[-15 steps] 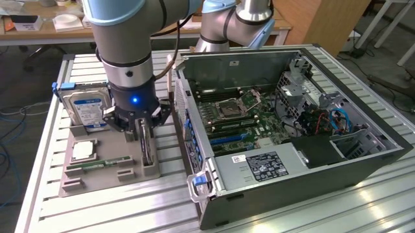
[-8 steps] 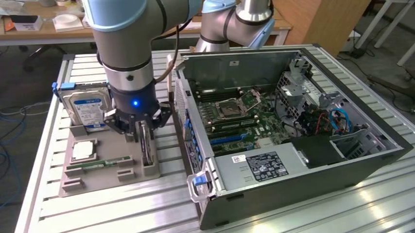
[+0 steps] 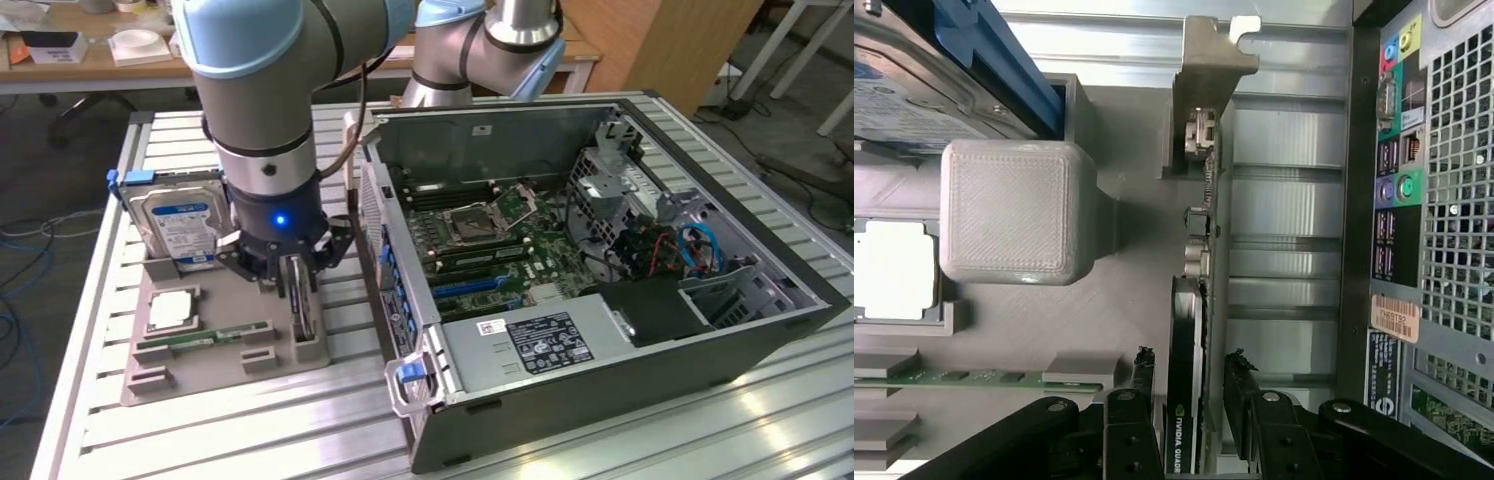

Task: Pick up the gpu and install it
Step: 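Pick up the gpu and move the gpu toward the slot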

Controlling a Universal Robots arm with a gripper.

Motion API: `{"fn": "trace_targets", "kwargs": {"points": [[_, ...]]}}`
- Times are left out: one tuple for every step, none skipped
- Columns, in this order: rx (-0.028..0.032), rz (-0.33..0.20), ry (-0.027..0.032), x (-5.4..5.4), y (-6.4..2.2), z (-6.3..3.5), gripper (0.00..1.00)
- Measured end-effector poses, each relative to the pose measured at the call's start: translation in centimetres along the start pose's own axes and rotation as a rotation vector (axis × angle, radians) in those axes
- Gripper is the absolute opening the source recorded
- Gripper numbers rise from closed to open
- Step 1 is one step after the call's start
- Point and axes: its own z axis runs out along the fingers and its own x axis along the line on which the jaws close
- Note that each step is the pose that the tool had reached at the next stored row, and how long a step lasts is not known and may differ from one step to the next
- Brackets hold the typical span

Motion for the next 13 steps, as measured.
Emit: {"fn": "trace_targets", "kwargs": {"points": [[-0.0001, 0.000, 0.0000, 0.00, -0.01, 0.10, 0.41], [0.0000, 0.000, 0.0000, 0.00, -0.01, 0.21, 0.41], [0.0000, 0.000, 0.0000, 0.00, -0.01, 0.30, 0.41], [0.0000, 0.000, 0.0000, 0.01, -0.02, 0.39, 0.41], [0.0000, 0.000, 0.0000, 0.01, -0.02, 0.45, 0.41], [0.0002, 0.000, 0.0002, 0.01, -0.03, 0.46, 0.41], [0.0003, 0.000, 0.0004, 0.01, -0.02, 0.47, 0.41], [0.0000, 0.000, 0.0000, 0.01, 0.01, 0.50, 0.41], [0.0000, 0.000, -0.0001, 0.01, 0.06, 0.53, 0.41], [0.0000, 0.000, -0.0001, 0.01, 0.14, 0.55, 0.41], [0.0000, 0.000, 0.0000, 0.01, 0.23, 0.57, 0.41], [0.0000, 0.000, 0.0000, 0.01, 0.32, 0.60, 0.41], [0.0001, 0.000, 0.0000, 0.01, 0.42, 0.62, 0.41]]}}
